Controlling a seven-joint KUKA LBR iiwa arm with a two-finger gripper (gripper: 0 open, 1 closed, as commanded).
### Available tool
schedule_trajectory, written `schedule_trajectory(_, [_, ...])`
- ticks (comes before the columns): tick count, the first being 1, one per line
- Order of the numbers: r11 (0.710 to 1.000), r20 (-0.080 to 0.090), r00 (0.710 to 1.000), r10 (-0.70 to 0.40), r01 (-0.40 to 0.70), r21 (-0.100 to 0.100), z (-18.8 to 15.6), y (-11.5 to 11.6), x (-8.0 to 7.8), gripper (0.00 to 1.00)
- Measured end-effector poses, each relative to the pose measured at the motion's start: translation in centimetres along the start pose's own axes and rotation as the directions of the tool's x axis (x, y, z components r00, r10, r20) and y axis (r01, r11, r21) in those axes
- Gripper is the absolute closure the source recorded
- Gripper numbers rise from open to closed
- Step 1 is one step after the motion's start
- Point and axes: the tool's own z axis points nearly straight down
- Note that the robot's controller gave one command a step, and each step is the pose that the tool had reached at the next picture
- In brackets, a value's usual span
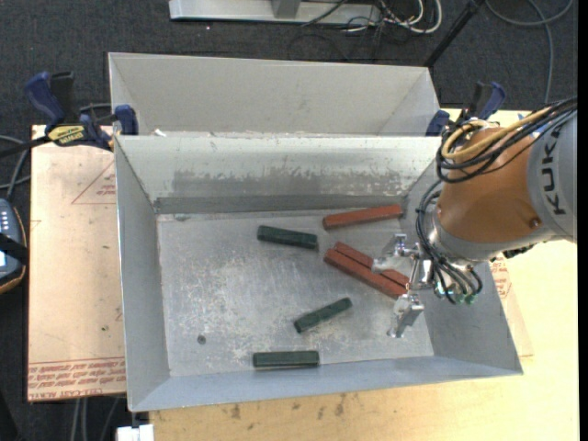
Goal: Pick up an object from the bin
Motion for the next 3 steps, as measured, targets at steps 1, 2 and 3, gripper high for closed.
schedule_trajectory(1, [1.0,0.007,1.0,-0.002,0.002,0.001,-0.3,0.0,-0.2,0.0])
schedule_trajectory(2, [0.989,0.036,0.988,0.151,-0.151,-0.002,5.2,-0.9,-3.7,1.0])
schedule_trajectory(3, [0.989,0.013,0.989,0.149,-0.149,-0.002,5.3,-0.9,-3.2,0.0])
